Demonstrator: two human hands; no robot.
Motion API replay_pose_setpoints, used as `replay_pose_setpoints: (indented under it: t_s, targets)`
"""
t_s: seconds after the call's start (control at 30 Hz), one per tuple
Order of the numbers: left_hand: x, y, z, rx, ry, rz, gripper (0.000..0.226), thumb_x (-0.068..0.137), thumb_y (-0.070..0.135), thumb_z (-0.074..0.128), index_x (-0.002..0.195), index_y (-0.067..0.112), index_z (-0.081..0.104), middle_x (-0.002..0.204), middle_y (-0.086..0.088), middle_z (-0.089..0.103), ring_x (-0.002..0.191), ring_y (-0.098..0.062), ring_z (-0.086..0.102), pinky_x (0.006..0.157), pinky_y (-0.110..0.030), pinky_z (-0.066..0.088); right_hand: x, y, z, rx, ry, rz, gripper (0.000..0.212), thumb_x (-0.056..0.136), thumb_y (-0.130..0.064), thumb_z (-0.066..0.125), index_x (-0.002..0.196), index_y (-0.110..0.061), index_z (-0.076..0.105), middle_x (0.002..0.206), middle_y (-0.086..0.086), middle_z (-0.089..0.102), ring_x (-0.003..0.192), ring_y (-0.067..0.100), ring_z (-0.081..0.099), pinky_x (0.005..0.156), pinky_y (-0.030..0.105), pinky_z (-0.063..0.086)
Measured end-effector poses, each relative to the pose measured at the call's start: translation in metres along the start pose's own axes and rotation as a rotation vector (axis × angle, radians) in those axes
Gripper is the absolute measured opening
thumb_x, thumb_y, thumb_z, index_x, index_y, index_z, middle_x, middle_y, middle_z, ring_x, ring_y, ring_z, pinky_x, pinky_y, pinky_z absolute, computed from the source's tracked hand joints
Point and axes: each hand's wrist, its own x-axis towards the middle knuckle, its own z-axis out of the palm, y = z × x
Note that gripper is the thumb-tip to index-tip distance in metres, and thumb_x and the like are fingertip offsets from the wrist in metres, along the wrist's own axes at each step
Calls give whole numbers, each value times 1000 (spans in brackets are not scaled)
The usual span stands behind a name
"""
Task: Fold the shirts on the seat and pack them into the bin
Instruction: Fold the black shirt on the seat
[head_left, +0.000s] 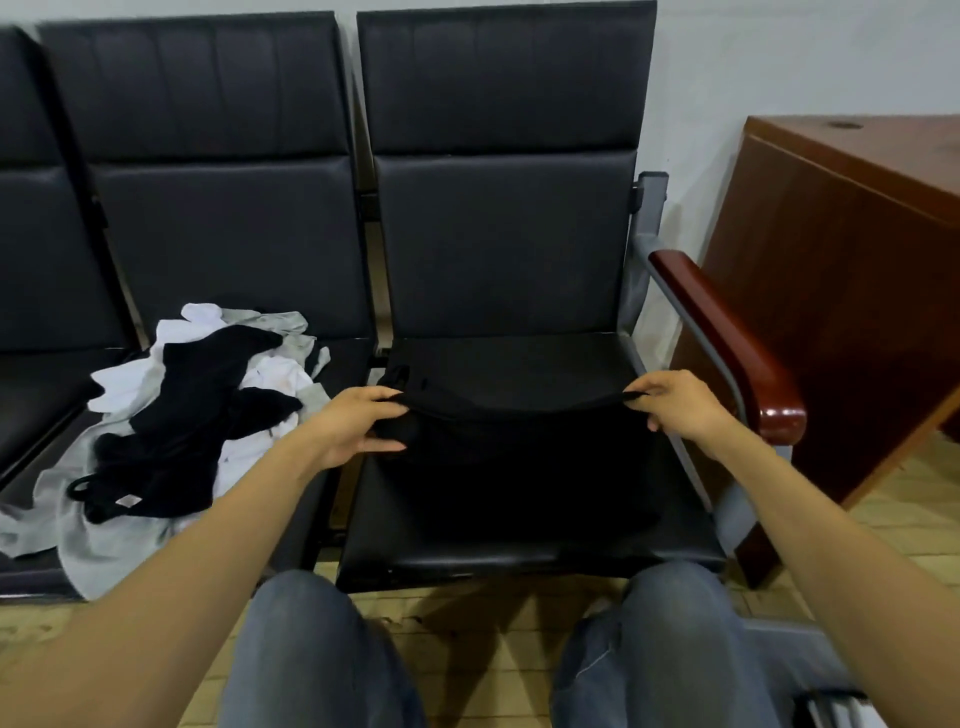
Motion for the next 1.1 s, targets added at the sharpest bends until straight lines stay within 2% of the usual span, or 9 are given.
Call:
replay_pose_setpoints:
  t_s: [0.1, 0.23, 0.3, 0.37, 0.47, 0.6, 0.73, 0.87, 1.1]
  targets:
    - [32, 20, 4, -176, -5, -67, 15, 91, 0, 57, 101, 7, 64, 103, -6, 65, 90, -14, 62, 53, -22, 55, 29, -21, -11, 216, -108, 144, 11, 92, -1, 56, 102, -5, 61, 80, 8, 62, 57, 14, 58, 43, 18, 46]
    - [101, 59, 23, -515, 153, -11, 22, 90, -10, 52, 110, 0, 58, 115, -12, 58, 102, -24, 60, 67, -31, 57, 96, -45, -7, 508, 6, 208, 11, 95, 5, 48, 96, -5, 54, 107, 16, 56, 60, 20, 63, 47, 19, 53]
    - [136, 79, 35, -621, 116, 87, 45, 93, -3, 53, 136, 3, 44, 132, -11, 51, 126, -28, 48, 88, -40, 50, 137, -52, 0, 594, 136, 149, 18, 94, 5, 47, 104, -7, 56, 120, 17, 53, 89, 26, 65, 69, 22, 56]
    - [159, 88, 47, -604, 8, 140, 70, 94, 9, 57, 151, 18, 17, 152, -8, 31, 142, -29, 25, 106, -48, 37, 164, -53, 11, 595, 132, 73, 53, 93, 6, 47, 141, -14, 38, 144, 10, 39, 128, 28, 45, 95, 31, 45]
    - [179, 66, 63, -267, -44, 104, 79, 94, 19, 57, 152, 31, 5, 159, -1, 8, 145, -27, 13, 115, -50, 18, 174, -39, 40, 471, -32, 74, 77, 93, 5, 45, 153, -28, 9, 158, 3, 17, 139, 25, 29, 103, 33, 35]
    - [187, 12, 69, 241, 43, 142, 58, 93, 23, 61, 145, 23, 36, 149, -3, 32, 135, -24, 36, 100, -29, 35, 166, -4, 80, 138, -152, 43, 70, 93, -5, 54, 152, -22, 19, 154, 6, 30, 137, 24, 35, 102, 26, 33]
    - [172, -44, 63, 949, 225, 389, 37, 88, 30, 65, 123, 20, 58, 130, -5, 43, 124, -26, 38, 104, -36, 33, 140, 23, 122, -162, -292, -35, 63, 94, -27, 58, 149, -20, 29, 156, 6, 26, 142, 25, 26, 114, 31, 24]
    - [138, -85, 56, 1163, 280, 627, 28, 87, 34, 65, 107, 16, 61, 108, -4, 48, 105, -25, 48, 90, -34, 37, 98, 31, 151, -477, -267, -212, 57, 95, -39, 52, 147, -28, 32, 158, 0, 16, 147, 25, -1, 117, 52, 7]
    - [103, -105, 46, 1359, 186, 453, 33, 95, 35, 52, 125, 22, 52, 117, 3, 57, 116, -19, 48, 100, -31, 30, 39, 50, 166, -638, -99, -423, 34, 98, -32, 48, 128, -20, 56, 133, 2, 46, 133, 21, 31, 110, 36, 22]
